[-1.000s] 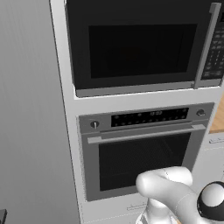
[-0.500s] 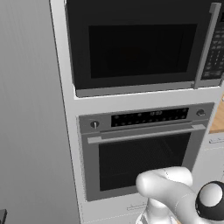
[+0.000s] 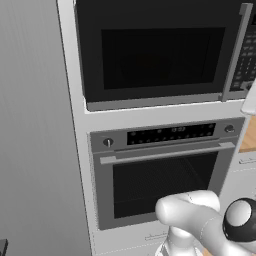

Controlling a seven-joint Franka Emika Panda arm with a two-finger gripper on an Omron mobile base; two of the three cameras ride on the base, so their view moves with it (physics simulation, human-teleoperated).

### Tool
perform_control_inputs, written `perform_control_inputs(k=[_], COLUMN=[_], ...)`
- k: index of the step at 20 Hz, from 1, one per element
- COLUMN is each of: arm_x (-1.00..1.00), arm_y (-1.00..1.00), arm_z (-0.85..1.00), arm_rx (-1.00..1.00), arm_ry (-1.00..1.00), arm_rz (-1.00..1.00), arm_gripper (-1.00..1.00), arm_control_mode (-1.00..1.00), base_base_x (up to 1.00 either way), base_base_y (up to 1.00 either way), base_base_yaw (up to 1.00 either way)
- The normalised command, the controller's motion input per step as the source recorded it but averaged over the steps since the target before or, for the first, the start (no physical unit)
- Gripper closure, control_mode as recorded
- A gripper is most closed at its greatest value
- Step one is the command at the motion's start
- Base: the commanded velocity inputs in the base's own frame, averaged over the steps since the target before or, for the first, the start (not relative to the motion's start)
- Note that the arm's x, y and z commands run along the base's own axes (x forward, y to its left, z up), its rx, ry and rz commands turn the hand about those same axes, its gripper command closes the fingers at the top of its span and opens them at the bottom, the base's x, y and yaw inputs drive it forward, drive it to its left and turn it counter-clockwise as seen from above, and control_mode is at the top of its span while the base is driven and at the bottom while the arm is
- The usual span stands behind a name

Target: Open the microwave, place the bowl with waffle inside the microwave, then close the microwave door and turn it on.

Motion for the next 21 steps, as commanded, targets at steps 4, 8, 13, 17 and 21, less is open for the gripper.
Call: perform_control_inputs(k=[4, 8, 13, 17, 21], arm_x=[0.58, 0.68, 0.55, -0.76, -0.97], arm_y=[-0.01, 0.0, -0.04, -0.26, -0.14], arm_z=[-0.21, -0.17, -0.19, 0.02, 0.1], arm_rx=[0.03, 0.04, 0.02, 0.0, 0.0], arm_ry=[0.0, 0.0, 0.0, 0.0, 0.0], arm_rz=[-0.08, -0.06, -0.05, -0.02, -0.02], arm_gripper=[1.0, 1.0, 1.0, 1.0, 1.0], arm_control_mode=[-1.0, -1.0, -1.0, -1.0, -1.0], base_base_x=[0.0, 0.0, 0.0, 0.0, 0.0], base_base_y=[0.0, 0.0, 0.0, 0.0, 0.0], base_base_yaw=[0.0, 0.0, 0.0, 0.0, 0.0])
